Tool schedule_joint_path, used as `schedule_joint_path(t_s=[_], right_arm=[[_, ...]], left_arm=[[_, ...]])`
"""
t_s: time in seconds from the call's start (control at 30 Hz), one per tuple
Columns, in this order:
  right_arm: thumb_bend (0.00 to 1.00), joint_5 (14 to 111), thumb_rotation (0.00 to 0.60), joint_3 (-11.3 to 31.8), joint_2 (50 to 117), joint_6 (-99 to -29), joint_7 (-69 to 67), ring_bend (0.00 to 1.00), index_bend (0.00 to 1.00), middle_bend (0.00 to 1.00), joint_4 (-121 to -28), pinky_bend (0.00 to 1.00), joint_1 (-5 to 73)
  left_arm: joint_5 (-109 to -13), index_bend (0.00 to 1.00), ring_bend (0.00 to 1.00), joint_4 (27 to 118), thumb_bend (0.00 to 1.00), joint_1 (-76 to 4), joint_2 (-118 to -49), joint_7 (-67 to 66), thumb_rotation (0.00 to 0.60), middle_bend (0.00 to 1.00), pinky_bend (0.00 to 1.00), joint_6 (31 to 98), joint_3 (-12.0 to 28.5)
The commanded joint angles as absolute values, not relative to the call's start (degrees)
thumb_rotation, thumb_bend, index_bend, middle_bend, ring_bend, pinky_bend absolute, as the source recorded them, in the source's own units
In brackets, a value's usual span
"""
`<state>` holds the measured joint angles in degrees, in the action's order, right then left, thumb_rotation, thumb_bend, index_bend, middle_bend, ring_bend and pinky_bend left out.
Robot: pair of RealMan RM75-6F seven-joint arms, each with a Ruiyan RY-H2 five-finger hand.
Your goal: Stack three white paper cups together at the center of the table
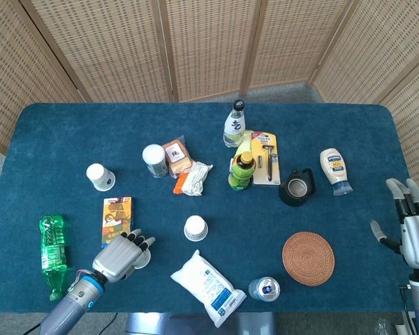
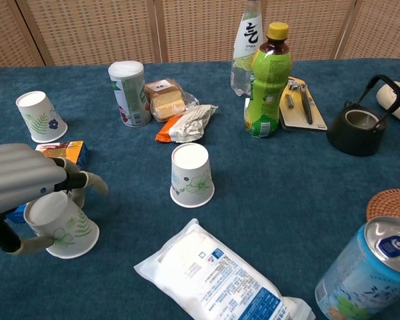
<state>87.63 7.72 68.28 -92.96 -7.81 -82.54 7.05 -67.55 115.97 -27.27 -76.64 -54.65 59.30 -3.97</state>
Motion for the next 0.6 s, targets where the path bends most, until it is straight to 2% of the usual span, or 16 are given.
schedule_joint_path(t_s=[0.03, 0.37, 0.6], right_arm=[[0.35, 87.7, 0.600, 7.7, 68.4, -92.9, -7.7, 0.00, 0.07, 0.15, -82.5, 0.22, 7.0], [0.35, 87.8, 0.600, 7.7, 68.6, -92.5, -7.6, 0.00, 0.07, 0.15, -82.3, 0.22, 7.0], [0.35, 87.9, 0.600, 7.7, 68.7, -92.3, -7.5, 0.00, 0.07, 0.15, -82.4, 0.22, 6.9]], left_arm=[[-67.8, 0.23, 0.27, 115.9, 0.36, -27.4, -76.6, -54.2, 0.600, 0.45, 0.41, 59.9, -4.3], [-67.9, 0.24, 0.28, 118.2, 0.36, -28.2, -74.9, -51.1, 0.600, 0.46, 0.42, 61.7, -3.7], [-67.9, 0.24, 0.28, 123.8, 0.37, -30.9, -71.5, -47.7, 0.600, 0.46, 0.42, 63.0, 1.2]])
